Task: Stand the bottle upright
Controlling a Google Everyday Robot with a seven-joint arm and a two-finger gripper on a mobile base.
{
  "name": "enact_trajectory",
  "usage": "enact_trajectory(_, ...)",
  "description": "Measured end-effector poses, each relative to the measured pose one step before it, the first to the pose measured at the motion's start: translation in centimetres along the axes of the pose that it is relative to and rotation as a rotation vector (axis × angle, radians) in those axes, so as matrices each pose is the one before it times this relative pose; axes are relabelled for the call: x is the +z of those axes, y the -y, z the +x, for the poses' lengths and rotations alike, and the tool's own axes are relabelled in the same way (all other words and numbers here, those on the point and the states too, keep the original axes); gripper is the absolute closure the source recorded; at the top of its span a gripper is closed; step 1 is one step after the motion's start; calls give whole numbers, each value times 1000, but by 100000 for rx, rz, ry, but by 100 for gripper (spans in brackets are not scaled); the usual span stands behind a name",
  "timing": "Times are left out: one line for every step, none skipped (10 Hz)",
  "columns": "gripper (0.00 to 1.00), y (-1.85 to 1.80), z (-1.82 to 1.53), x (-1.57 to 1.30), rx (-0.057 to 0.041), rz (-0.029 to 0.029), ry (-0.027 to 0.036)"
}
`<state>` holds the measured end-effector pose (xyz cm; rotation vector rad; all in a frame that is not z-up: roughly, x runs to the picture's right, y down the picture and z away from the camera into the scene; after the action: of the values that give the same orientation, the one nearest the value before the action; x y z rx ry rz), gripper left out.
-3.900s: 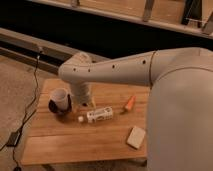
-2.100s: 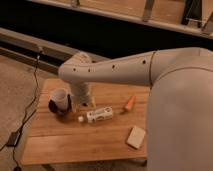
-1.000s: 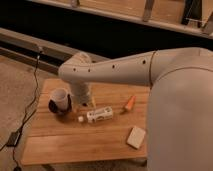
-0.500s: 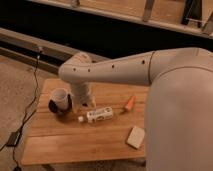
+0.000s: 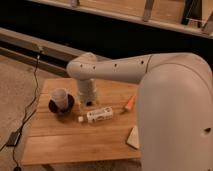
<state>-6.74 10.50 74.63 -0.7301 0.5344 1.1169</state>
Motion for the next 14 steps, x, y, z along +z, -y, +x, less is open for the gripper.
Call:
enact_trajectory(35,1227,-625,376,-5557,1372,-992)
enact_trajectory(35,1056,-345,275,-4265,1760,-761)
enact_trajectory(35,1088,-324,248,-4870,2672,-631)
enact_trajectory(35,1187,-496,216,-11072,5773,-847)
enact_trajectory(35,594,-260,161,-9609,5124,-741)
enact_trajectory(35,331,-11,54,-6457,3313,-368)
enact_trajectory(35,423,122,107,-11423,5844,-238)
enact_trajectory(35,64,73,21,-4725,2061,166)
enact_trajectory(35,-80,158,46,-6347,2207,629)
enact_trajectory(35,-306,610,285,-7105,1341,591)
enact_trajectory(35,-310,729,272,-4803,214,252)
enact_trajectory(35,-405,790,322,-4407,-326,150)
enact_trajectory(35,-309,614,316,-3494,-196,50)
enact_trajectory(35,-304,906,535,-5179,100,-315)
